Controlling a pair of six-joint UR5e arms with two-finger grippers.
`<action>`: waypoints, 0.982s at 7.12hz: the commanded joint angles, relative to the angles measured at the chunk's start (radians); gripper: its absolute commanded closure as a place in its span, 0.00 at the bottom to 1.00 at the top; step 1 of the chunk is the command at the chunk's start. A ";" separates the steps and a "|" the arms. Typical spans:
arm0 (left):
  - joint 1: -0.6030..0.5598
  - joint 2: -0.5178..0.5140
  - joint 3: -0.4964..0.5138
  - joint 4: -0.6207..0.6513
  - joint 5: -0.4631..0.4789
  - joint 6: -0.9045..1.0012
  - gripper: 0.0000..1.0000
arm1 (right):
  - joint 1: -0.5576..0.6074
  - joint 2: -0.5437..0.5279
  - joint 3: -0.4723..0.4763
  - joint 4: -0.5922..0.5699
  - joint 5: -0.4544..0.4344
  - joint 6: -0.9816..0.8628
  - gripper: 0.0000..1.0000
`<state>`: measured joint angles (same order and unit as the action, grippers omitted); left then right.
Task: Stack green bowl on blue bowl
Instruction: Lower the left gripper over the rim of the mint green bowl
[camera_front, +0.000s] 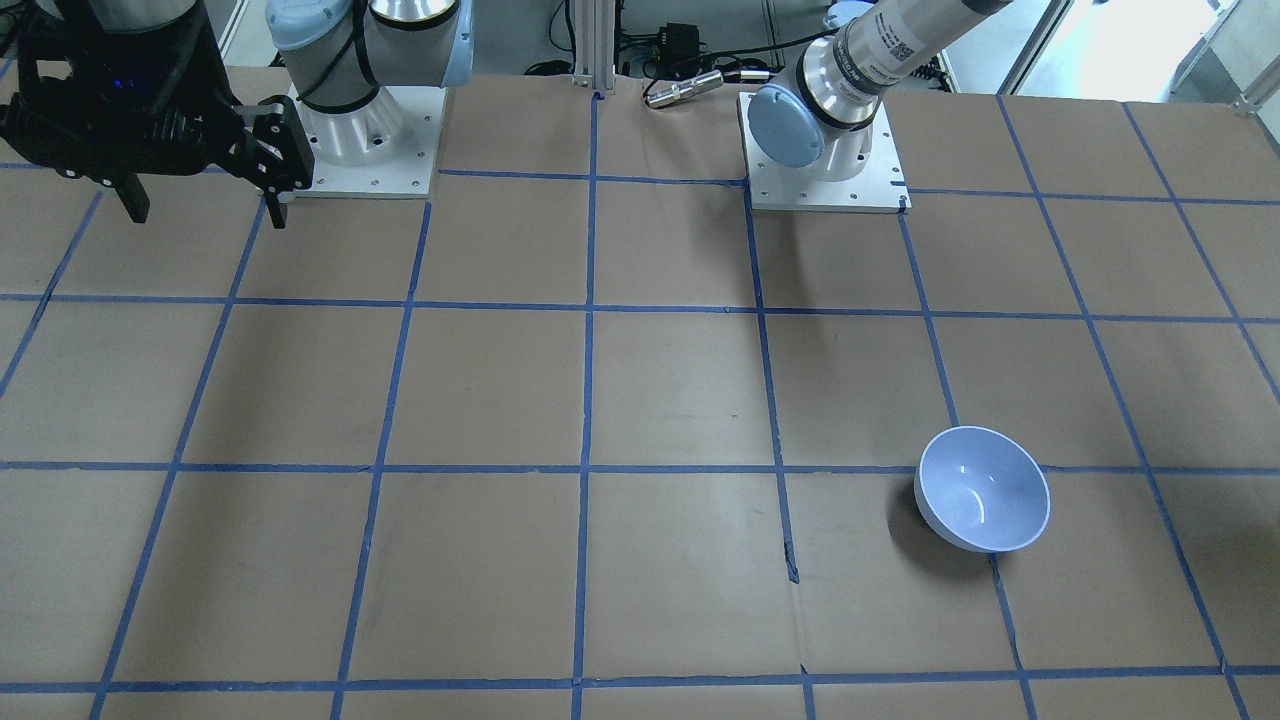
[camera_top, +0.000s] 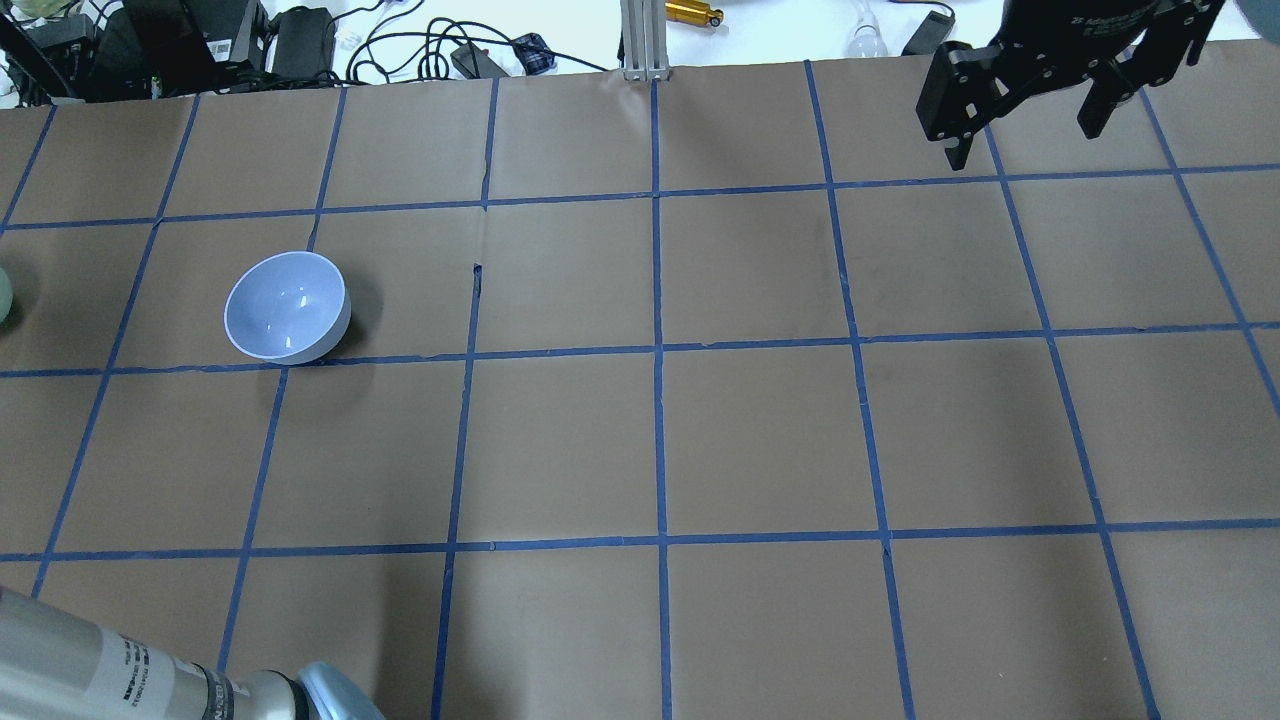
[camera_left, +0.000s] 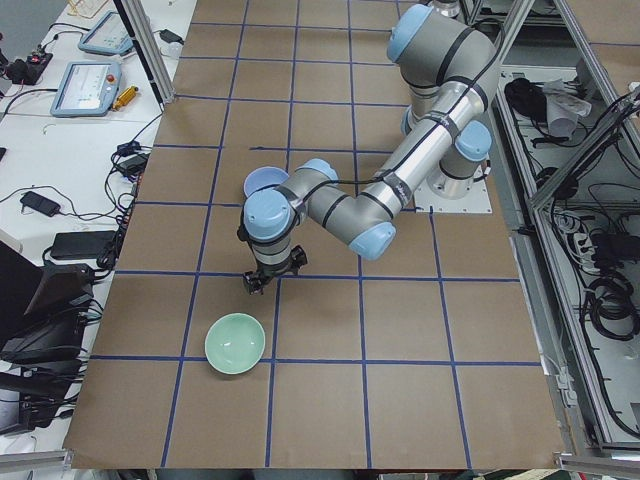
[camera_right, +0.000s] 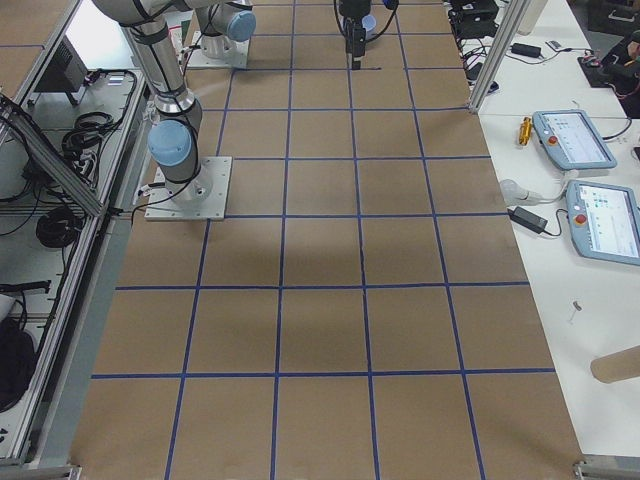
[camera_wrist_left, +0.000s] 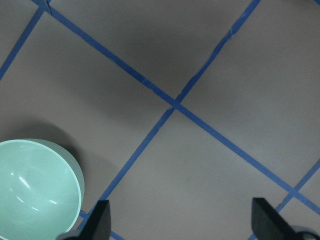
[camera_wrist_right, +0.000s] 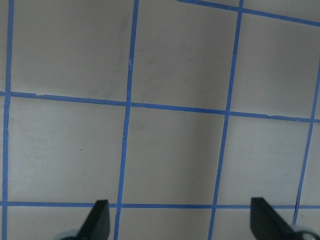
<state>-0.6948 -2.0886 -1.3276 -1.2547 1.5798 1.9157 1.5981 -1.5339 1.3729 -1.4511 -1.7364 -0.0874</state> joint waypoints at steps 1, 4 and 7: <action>0.012 -0.097 0.085 0.012 -0.001 0.099 0.02 | 0.000 0.000 0.000 0.000 0.000 0.000 0.00; 0.037 -0.189 0.142 0.058 -0.009 0.156 0.02 | -0.001 0.000 0.000 0.000 0.000 0.000 0.00; 0.038 -0.237 0.166 0.070 -0.011 0.183 0.02 | 0.000 0.000 0.000 0.000 0.000 0.000 0.00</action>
<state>-0.6575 -2.3059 -1.1717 -1.1883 1.5688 2.0853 1.5982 -1.5340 1.3729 -1.4511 -1.7365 -0.0874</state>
